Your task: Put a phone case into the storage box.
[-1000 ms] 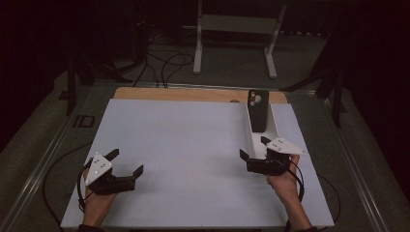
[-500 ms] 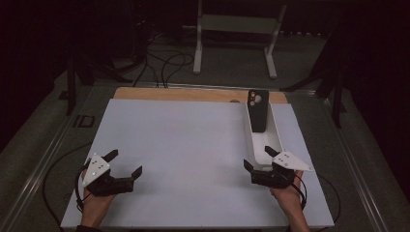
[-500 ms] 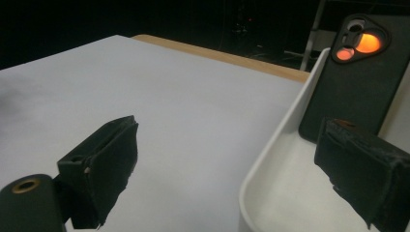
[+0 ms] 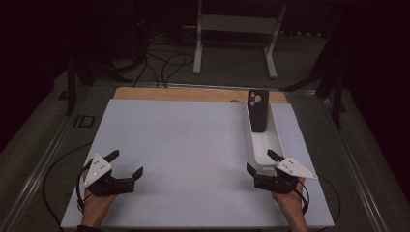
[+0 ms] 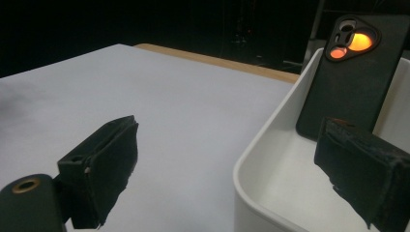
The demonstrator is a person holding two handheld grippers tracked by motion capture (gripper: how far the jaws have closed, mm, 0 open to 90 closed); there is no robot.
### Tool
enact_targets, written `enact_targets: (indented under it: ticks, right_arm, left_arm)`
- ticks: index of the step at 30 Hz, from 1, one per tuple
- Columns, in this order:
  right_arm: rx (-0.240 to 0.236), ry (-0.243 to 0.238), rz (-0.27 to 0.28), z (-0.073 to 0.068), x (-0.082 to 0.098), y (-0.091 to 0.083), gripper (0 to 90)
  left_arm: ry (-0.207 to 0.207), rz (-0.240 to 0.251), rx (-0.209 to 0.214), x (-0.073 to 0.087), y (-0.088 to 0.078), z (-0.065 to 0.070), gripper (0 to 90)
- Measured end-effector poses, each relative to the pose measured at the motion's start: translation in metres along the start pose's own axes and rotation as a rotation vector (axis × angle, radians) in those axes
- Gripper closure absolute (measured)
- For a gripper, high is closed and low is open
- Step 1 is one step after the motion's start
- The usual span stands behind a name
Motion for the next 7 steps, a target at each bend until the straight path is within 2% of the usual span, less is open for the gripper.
enact_targets:
  ticks: [7]
  right_arm:
    - [0.009,0.009,0.007,0.0031,0.0005,-0.0010,8.2]
  left_arm:
    - [0.001,-0.006,-0.004,0.0007,0.0015,0.0004,0.0]
Point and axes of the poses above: each handheld gripper's, and its own axes: y roughly forward along the jaws, x roughly out of its underside, z roughly to its right, the point moved 2 cm from there along y, roughly forward along the jaws, and after that the axes turned 4 degrees about x, right-handed, at the moved point
